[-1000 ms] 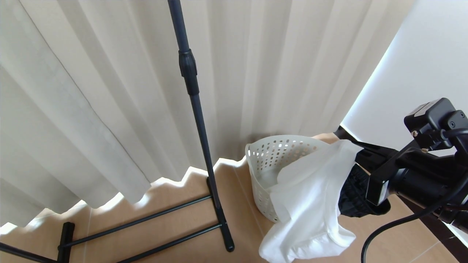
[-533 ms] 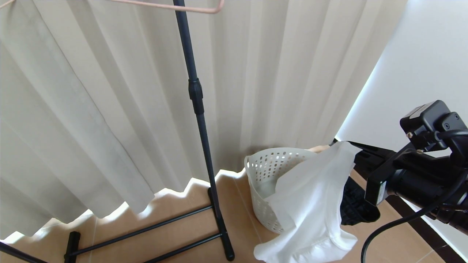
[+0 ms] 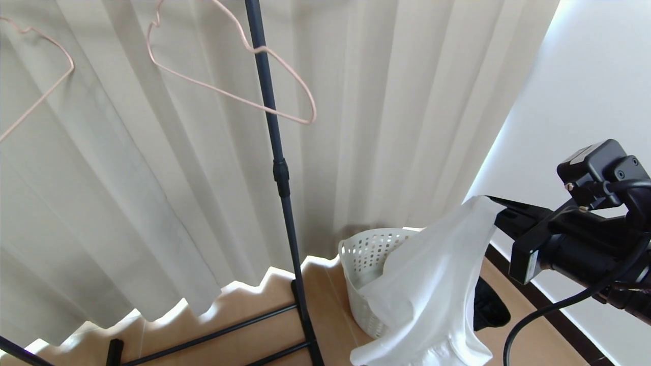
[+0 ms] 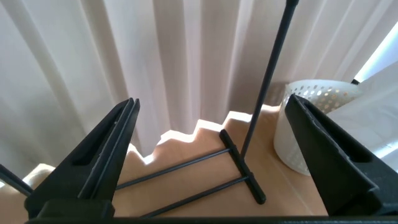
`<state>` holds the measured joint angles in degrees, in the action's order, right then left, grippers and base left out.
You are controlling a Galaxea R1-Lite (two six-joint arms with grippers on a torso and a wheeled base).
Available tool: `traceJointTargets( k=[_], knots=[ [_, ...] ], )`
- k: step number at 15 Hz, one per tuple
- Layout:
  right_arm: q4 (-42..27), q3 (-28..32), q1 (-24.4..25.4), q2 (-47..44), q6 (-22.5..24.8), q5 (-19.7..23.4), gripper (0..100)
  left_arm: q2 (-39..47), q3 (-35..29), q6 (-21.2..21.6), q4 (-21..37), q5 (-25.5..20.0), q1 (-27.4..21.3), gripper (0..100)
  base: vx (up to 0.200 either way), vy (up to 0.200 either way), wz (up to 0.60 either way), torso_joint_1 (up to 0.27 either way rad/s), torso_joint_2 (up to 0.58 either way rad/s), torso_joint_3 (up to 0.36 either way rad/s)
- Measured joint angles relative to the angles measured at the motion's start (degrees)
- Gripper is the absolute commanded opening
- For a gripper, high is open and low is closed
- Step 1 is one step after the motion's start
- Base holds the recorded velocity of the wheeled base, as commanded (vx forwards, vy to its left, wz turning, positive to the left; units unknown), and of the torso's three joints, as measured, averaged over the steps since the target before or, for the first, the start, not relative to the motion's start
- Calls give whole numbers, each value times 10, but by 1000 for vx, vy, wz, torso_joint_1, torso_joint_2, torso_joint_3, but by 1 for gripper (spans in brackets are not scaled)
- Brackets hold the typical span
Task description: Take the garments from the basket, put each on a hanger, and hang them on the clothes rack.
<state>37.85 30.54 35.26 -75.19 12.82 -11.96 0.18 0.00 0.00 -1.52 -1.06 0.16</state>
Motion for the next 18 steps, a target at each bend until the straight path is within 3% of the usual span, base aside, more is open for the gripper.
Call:
traceJointTargets(
  k=[18],
  knots=[
    [0, -8, -1, 0, 1, 0, 0, 0, 0, 0, 0, 1, 0, 100, 0, 0, 0, 208, -532, -248]
  ],
)
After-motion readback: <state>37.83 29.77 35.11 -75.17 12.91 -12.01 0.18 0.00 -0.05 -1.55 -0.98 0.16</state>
